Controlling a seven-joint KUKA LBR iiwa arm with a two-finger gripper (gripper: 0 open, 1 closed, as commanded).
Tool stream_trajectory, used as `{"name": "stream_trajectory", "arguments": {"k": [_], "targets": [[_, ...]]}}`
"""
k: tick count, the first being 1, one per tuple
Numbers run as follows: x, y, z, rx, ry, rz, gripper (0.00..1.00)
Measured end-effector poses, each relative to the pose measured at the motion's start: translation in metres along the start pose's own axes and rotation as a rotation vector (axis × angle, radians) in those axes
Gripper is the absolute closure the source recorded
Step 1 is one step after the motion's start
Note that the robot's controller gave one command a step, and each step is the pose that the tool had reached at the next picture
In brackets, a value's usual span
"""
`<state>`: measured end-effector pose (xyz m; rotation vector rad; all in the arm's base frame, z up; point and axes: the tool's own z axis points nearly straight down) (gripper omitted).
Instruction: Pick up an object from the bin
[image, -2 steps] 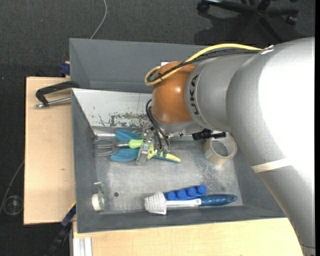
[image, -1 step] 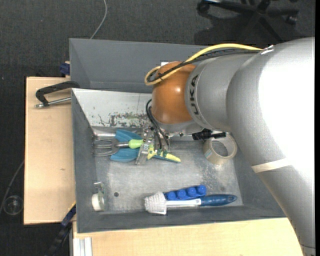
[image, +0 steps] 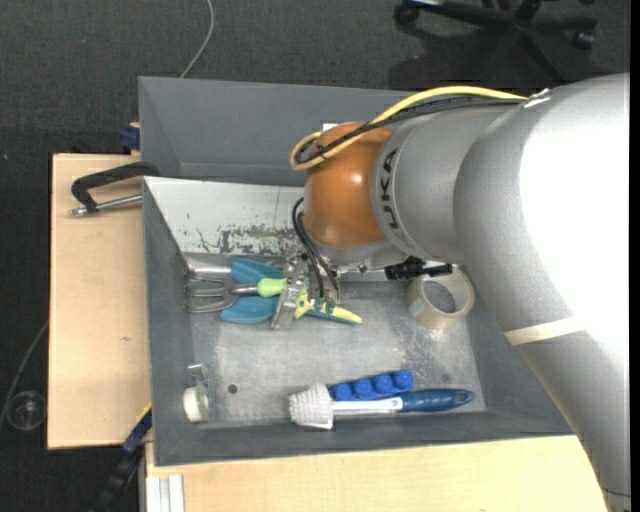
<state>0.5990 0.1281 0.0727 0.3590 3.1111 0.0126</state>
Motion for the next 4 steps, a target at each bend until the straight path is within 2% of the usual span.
{"name": "stream_trajectory", "arguments": {"k": [4], "targets": [[-0.001,0.001,-0.038,-0.004,-0.005,-0.001,1.00]]}}
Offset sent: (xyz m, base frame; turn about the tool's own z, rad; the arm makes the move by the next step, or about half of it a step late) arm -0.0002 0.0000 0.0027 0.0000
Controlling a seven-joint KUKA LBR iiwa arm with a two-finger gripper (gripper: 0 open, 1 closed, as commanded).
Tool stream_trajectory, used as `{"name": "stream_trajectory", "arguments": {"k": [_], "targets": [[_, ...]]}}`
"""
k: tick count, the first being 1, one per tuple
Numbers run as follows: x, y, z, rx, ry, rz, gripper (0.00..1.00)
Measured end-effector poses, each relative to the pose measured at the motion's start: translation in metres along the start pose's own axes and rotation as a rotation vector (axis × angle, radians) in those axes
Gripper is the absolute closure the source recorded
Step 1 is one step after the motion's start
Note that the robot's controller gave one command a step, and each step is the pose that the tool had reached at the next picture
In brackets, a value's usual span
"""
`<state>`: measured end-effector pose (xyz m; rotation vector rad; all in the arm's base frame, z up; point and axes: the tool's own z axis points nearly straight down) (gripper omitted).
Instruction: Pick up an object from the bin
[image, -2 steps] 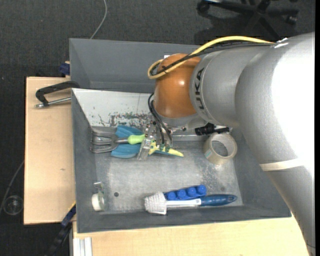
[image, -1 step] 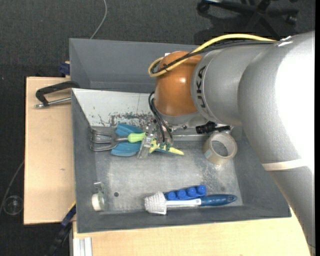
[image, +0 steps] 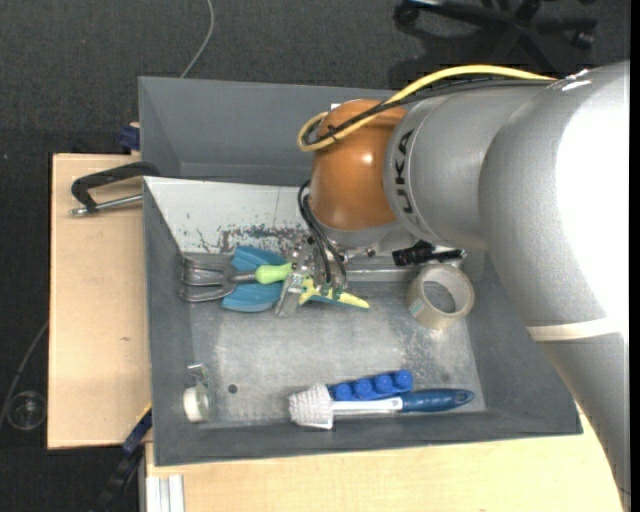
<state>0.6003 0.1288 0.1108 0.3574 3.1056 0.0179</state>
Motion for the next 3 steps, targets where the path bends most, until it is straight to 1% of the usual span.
{"name": "stream_trajectory", "arguments": {"k": [1,2,3], "targets": [[0.000,0.000,-0.006,0.000,0.001,0.000,1.00],[-0.001,0.001,-0.015,-0.002,-0.003,-0.001,1.00],[-0.001,0.001,-0.019,-0.003,-0.003,-0.001,1.00]]}}
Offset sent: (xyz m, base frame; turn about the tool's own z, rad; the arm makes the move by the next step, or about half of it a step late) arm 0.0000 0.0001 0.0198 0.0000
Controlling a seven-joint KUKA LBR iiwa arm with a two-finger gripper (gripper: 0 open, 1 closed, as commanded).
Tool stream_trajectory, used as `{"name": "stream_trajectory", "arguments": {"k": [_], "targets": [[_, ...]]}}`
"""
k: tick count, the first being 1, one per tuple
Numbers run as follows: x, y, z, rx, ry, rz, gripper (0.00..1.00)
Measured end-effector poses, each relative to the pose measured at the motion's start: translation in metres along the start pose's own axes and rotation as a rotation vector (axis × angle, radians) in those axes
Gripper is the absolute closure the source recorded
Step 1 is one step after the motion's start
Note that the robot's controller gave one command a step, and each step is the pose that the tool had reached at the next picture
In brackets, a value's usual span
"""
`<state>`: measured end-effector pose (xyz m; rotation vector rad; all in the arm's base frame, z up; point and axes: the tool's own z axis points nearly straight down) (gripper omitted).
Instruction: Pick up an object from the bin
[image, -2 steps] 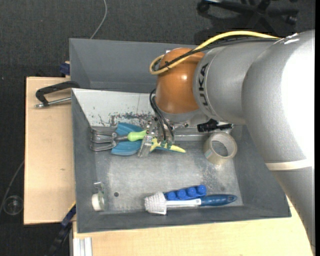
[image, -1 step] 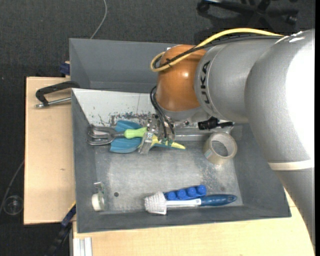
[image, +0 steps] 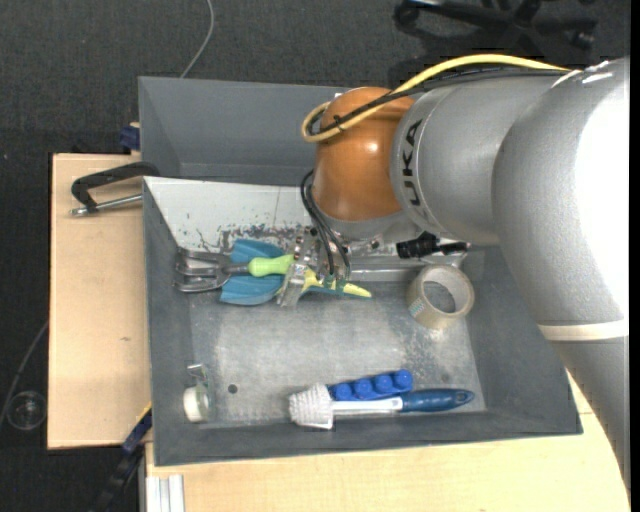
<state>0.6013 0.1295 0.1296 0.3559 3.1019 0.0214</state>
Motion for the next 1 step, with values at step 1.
{"name": "stream_trajectory", "arguments": {"k": [1], "targets": [[0.0004,0.0000,-0.0048,0.001,0.002,0.000,1.00]]}}
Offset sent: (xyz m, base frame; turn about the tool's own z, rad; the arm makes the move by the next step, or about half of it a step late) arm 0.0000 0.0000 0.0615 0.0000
